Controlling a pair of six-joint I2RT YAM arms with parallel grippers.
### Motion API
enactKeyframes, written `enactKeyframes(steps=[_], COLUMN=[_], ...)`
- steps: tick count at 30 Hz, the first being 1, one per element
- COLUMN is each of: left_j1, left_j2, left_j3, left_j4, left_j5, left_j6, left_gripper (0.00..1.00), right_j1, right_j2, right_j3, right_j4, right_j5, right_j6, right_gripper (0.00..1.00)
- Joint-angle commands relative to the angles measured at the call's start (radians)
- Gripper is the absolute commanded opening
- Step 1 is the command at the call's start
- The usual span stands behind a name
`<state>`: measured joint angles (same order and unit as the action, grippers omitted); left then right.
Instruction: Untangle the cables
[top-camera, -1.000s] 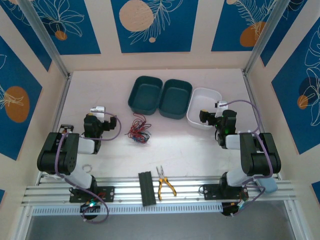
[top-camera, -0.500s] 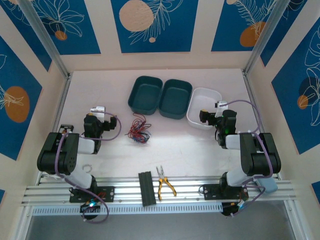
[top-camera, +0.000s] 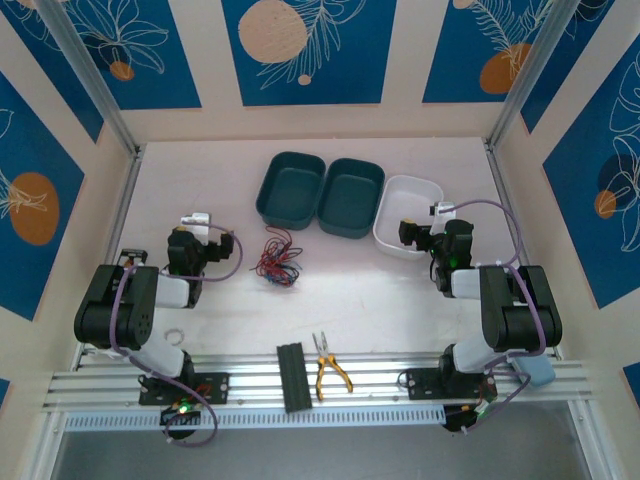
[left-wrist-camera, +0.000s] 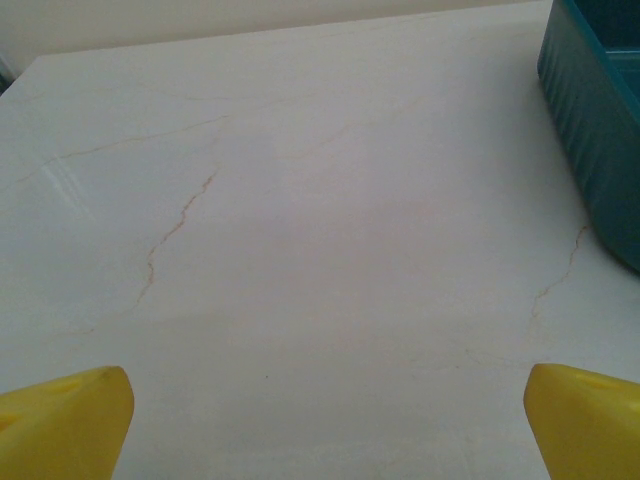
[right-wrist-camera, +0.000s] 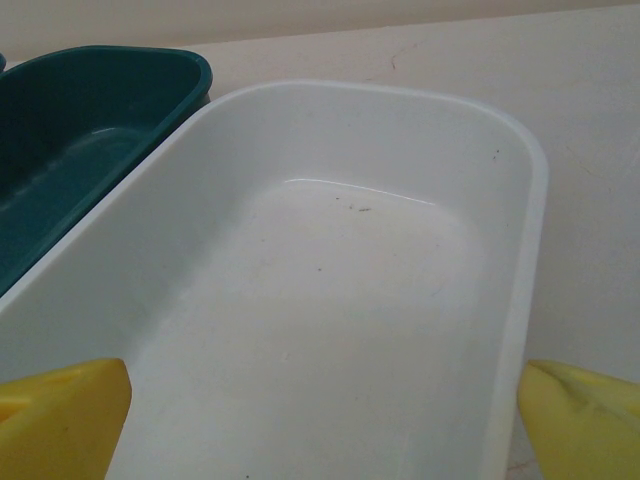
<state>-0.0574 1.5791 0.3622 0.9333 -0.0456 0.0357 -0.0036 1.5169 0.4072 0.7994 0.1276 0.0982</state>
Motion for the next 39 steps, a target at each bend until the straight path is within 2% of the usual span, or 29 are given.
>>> enactKeyframes(steps=[1, 10, 14, 18, 23, 25, 29, 33, 35, 39], left_j1=[-0.002, -0.003, -0.003, -0.003, -0.004, -0.003, -0.012, -0.046, -0.071, -0.141], left_j2=[-0.016, -0.021, -0.101, -0.251, -0.449, -0.507, -0.607, -0.709, -0.744, -0.776], left_j3=[0.015, 0.012, -0.010, -0.001, 0.055, 0.098, 0.110, 0.080, 0.064, 0.017], left_j4=[-0.001, 0.001, -0.020, -0.168, -0.462, -0.606, -0.737, -0.837, -0.876, -0.910], left_j5=[0.020, 0.032, 0.005, -0.029, -0.095, -0.071, 0.030, 0.101, 0.153, 0.188], left_j6=[0.011, 0.015, 0.005, -0.010, -0.153, -0.215, -0.332, -0.444, -0.485, -0.542], left_gripper=[1.00, 1.00, 1.00, 1.00, 1.00, 1.00, 1.00, 1.00, 1.00, 1.00], right_j1=[0.007, 0.008, -0.006, -0.012, -0.003, 0.014, 0.046, 0.129, 0.215, 0.410], right_j2=[0.005, -0.003, -0.072, -0.159, -0.311, -0.373, -0.467, -0.530, -0.544, -0.526], right_j3=[0.009, 0.011, 0.073, 0.097, 0.120, 0.145, 0.207, 0.229, 0.227, 0.224], right_j4=[0.006, -0.002, -0.167, -0.277, -0.475, -0.606, -0.873, -1.054, -1.104, -1.152], right_j5=[-0.022, -0.012, 0.012, 0.039, 0.120, 0.188, 0.256, 0.256, 0.290, 0.343], right_j6=[0.008, 0.014, 0.039, 0.054, 0.128, 0.176, 0.295, 0.390, 0.433, 0.544], right_gripper=[0.99, 0.99, 0.99, 0.99, 0.99, 0.99, 0.99, 0.99, 0.99, 0.99])
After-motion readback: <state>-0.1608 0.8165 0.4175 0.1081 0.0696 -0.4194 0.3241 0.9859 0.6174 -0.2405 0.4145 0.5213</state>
